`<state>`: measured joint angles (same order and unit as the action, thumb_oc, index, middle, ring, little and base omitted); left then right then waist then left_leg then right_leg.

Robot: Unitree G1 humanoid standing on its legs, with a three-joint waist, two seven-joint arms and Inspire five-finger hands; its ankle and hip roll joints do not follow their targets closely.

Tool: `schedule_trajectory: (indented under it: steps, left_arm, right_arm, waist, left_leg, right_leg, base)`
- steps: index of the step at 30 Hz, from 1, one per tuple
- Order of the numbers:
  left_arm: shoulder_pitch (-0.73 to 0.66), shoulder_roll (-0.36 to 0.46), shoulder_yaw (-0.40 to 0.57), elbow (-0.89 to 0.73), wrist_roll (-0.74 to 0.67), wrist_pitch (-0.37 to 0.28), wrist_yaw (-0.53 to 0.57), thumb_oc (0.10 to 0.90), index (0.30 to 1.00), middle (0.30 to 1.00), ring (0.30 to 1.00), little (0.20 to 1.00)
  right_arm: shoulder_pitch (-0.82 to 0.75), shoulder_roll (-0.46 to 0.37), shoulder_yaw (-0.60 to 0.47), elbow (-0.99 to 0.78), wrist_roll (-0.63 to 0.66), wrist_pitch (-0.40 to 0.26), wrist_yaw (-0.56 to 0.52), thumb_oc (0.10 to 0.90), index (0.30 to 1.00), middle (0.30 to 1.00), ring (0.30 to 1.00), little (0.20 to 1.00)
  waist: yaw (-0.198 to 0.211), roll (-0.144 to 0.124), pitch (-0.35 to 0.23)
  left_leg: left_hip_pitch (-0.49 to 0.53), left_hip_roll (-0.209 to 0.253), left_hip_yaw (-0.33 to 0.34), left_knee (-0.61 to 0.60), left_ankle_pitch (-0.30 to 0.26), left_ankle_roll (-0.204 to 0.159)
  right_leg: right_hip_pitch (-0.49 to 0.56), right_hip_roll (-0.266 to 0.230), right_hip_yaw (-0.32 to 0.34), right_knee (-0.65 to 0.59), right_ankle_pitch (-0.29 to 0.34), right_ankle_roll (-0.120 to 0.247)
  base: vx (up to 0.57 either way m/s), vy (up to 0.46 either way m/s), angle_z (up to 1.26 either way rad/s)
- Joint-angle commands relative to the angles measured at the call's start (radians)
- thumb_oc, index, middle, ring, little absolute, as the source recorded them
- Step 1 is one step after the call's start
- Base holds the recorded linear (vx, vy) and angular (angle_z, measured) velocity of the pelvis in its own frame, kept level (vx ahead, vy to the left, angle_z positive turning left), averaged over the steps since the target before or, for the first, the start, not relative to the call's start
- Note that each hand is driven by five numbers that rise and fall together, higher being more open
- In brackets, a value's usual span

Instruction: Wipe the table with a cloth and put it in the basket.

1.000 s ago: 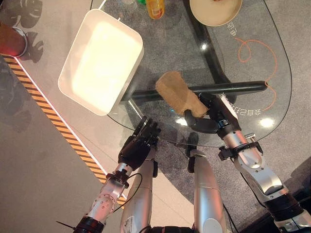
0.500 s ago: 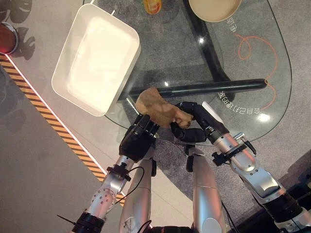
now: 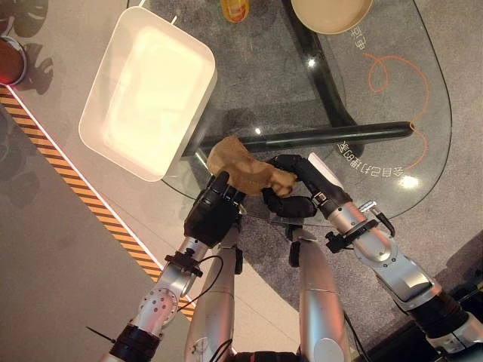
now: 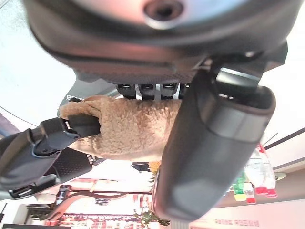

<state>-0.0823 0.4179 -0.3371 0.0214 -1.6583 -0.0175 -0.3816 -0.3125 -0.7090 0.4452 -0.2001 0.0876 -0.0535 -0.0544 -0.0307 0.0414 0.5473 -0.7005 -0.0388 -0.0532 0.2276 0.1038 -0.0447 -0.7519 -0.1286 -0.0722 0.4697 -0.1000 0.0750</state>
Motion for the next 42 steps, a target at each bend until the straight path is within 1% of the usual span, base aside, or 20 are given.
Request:
schedule_trajectory:
  steps: [1,3,7,9,10,11,12,13,21,36,38,39,40,42]
  left_arm:
    - [-0.001,0.004,-0.020,-0.196,-0.031,-0.004,-0.160,0.800,0.900,0.900,0.900,0.900]
    - [-0.009,-0.002,-0.028,-0.199,-0.040,-0.021,-0.136,0.800,0.900,0.900,0.900,0.900]
    - [-0.005,-0.011,-0.022,-0.199,-0.043,-0.015,-0.108,0.800,0.900,0.900,0.900,0.900]
    - [-0.002,-0.018,-0.022,-0.192,-0.019,-0.019,-0.072,0.800,0.900,0.900,0.900,0.900]
    - [-0.001,-0.020,-0.022,-0.189,-0.007,-0.019,-0.062,0.657,0.778,0.778,0.778,0.757]
    - [0.003,-0.021,-0.019,-0.190,-0.002,-0.015,-0.047,0.427,0.580,0.580,0.580,0.527]
    - [0.004,-0.021,-0.017,-0.188,-0.001,-0.018,-0.035,0.237,0.418,0.418,0.418,0.337]
    - [0.006,-0.021,-0.016,-0.187,-0.002,-0.020,-0.032,0.100,0.300,0.300,0.300,0.200]
    - [0.015,-0.036,-0.013,-0.193,-0.003,-0.030,-0.011,0.100,0.300,0.300,0.300,0.200]
    - [0.025,-0.043,-0.003,-0.200,-0.014,-0.045,0.005,0.100,0.300,0.300,0.300,0.200]
    - [0.023,-0.046,-0.004,-0.201,-0.010,-0.045,0.012,0.100,0.300,0.300,0.300,0.200]
    - [0.022,-0.048,-0.005,-0.199,-0.008,-0.047,0.013,0.100,0.300,0.300,0.300,0.200]
    - [0.022,-0.048,-0.006,-0.193,-0.009,-0.048,0.009,0.100,0.300,0.300,0.300,0.200]
    - [0.022,-0.051,-0.005,-0.193,-0.010,-0.052,0.013,0.100,0.300,0.300,0.300,0.200]
  right_arm:
    - [-0.065,-0.024,0.040,-0.159,-0.072,-0.041,-0.009,0.100,0.300,0.300,0.300,0.200]
    - [-0.074,-0.020,0.053,-0.161,-0.084,-0.034,-0.010,0.100,0.300,0.300,0.300,0.200]
    - [-0.079,-0.018,0.064,-0.162,-0.082,-0.026,-0.031,0.100,0.300,0.300,0.300,0.200]
    - [-0.081,-0.011,0.066,-0.155,-0.091,-0.020,-0.040,0.100,0.300,0.300,0.300,0.200]
    - [-0.081,-0.011,0.067,-0.154,-0.092,-0.021,-0.041,0.100,0.300,0.300,0.300,0.200]
    - [-0.080,-0.012,0.065,-0.154,-0.091,-0.023,-0.040,0.100,0.300,0.300,0.300,0.200]
    - [-0.078,-0.011,0.064,-0.154,-0.094,-0.025,-0.041,0.100,0.300,0.300,0.300,0.200]
    - [-0.077,-0.011,0.062,-0.154,-0.095,-0.027,-0.039,0.100,0.300,0.300,0.300,0.200]
    - [-0.085,-0.008,0.072,-0.154,-0.102,-0.017,-0.046,0.100,0.300,0.300,0.300,0.200]
    - [-0.077,-0.005,0.057,-0.153,-0.124,-0.009,-0.071,0.100,0.300,0.300,0.300,0.200]
    - [-0.076,-0.001,0.054,-0.149,-0.116,0.000,-0.101,0.100,0.300,0.300,0.300,0.200]
    - [-0.077,0.002,0.053,-0.143,-0.118,-0.001,-0.112,0.353,0.516,0.516,0.516,0.453]
    - [-0.075,0.004,0.049,-0.141,-0.125,0.001,-0.125,0.800,0.900,0.900,0.900,0.900]
    - [-0.069,0.006,0.038,-0.142,-0.135,0.011,-0.151,0.800,0.900,0.900,0.900,0.900]
  waist:
    - [0.017,-0.028,-0.027]
    - [0.016,-0.028,-0.027]
    - [0.017,-0.027,-0.027]
    - [0.019,-0.026,-0.027]
    - [0.019,-0.026,-0.027]
    - [0.020,-0.025,-0.027]
    - [0.021,-0.024,-0.027]
    - [0.021,-0.024,-0.027]
    - [0.026,-0.020,-0.027]
    - [0.030,-0.024,-0.027]
    - [0.031,-0.025,-0.027]
    - [0.031,-0.026,-0.027]
    - [0.030,-0.027,-0.027]
    - [0.029,-0.028,-0.027]
  left_leg:
    - [-0.004,-0.046,0.105,0.132,-0.132,0.046]
    - [-0.003,-0.047,0.106,0.132,-0.132,0.046]
    - [-0.008,-0.047,0.108,0.135,-0.132,0.046]
    - [-0.008,-0.049,0.105,0.135,-0.133,0.046]
    - [-0.010,-0.050,0.104,0.137,-0.133,0.046]
    - [-0.012,-0.051,0.103,0.138,-0.132,0.046]
    - [-0.012,-0.052,0.102,0.136,-0.132,0.047]
    - [-0.012,-0.052,0.101,0.135,-0.132,0.048]
    - [-0.018,-0.057,0.097,0.134,-0.131,0.051]
    - [-0.014,-0.059,0.099,0.125,-0.130,0.054]
    - [-0.011,-0.059,0.100,0.123,-0.129,0.055]
    - [-0.012,-0.059,0.100,0.124,-0.130,0.055]
    - [-0.013,-0.059,0.100,0.123,-0.130,0.054]
    - [-0.012,-0.058,0.100,0.122,-0.131,0.055]
  right_leg:
    - [0.048,0.054,-0.025,-0.180,0.144,0.010]
    - [0.049,0.053,-0.024,-0.181,0.144,0.010]
    - [0.044,0.053,-0.022,-0.179,0.144,0.010]
    - [0.045,0.053,-0.023,-0.180,0.144,0.010]
    - [0.043,0.053,-0.022,-0.179,0.144,0.009]
    - [0.042,0.053,-0.022,-0.180,0.145,0.009]
    - [0.042,0.052,-0.022,-0.181,0.145,0.010]
    - [0.041,0.052,-0.023,-0.181,0.145,0.011]
    - [0.035,0.050,-0.023,-0.184,0.148,0.011]
    - [0.038,0.049,-0.025,-0.190,0.151,0.014]
    - [0.038,0.050,-0.027,-0.190,0.152,0.015]
    - [0.038,0.050,-0.027,-0.190,0.152,0.014]
    - [0.038,0.050,-0.028,-0.190,0.152,0.014]
    - [0.036,0.051,-0.028,-0.189,0.152,0.015]
  base:
    - [0.00,0.000,0.00]
    - [0.00,0.000,0.00]
    - [0.00,0.000,0.00]
    - [0.00,0.000,0.00]
    - [0.00,0.000,0.00]
    - [0.00,0.000,0.00]
    - [0.00,0.000,0.00]
    - [0.00,0.000,0.00]
    - [0.00,0.000,0.00]
    - [0.00,0.000,0.00]
    - [0.00,0.000,0.00]
    - [0.00,0.000,0.00]
    - [0.00,0.000,0.00]
    - [0.00,0.000,0.00]
